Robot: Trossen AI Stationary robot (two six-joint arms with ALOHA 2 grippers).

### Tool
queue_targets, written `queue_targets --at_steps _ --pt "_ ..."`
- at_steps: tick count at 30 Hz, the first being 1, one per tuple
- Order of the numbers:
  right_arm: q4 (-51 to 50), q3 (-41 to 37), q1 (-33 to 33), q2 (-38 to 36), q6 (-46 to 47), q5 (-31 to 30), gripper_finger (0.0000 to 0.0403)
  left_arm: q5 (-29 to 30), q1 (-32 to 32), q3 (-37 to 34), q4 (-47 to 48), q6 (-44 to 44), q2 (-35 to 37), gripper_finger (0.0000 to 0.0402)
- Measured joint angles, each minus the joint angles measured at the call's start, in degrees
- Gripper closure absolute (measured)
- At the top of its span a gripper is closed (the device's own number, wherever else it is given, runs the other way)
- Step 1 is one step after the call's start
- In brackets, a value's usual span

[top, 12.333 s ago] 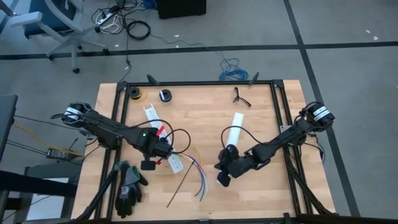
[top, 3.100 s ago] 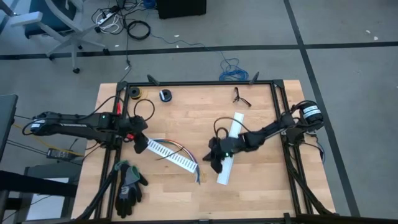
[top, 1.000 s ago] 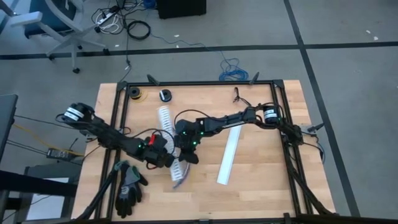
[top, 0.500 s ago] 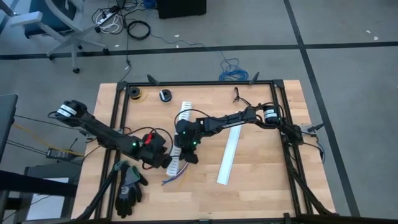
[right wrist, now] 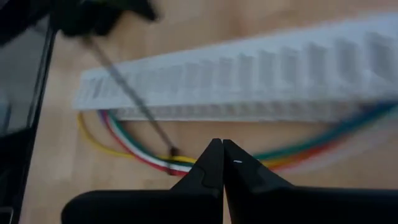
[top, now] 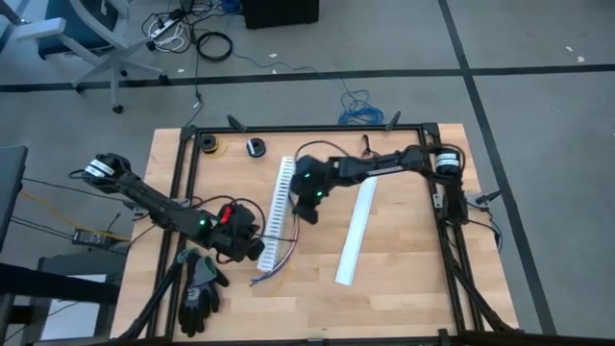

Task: Ziptie cables
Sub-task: Put the ziptied cables into the cable duct

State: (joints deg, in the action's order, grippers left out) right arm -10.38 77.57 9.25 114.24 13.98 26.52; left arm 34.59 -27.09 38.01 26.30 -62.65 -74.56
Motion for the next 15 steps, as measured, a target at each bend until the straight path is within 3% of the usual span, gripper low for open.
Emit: queue_targets --at_steps 7,15 --pt "21.6 -13.5 2.0 -0.2 10.7 1.1 0.0403 1.0 3.0 0.2 -8.1 10.6 0.0 0.0383" --pt "23.4 -15.1 1.2 -0.1 10.4 2.1 0.0403 -4.3 9.4 0.1 -8.7 13.9 -3.5 0.0383"
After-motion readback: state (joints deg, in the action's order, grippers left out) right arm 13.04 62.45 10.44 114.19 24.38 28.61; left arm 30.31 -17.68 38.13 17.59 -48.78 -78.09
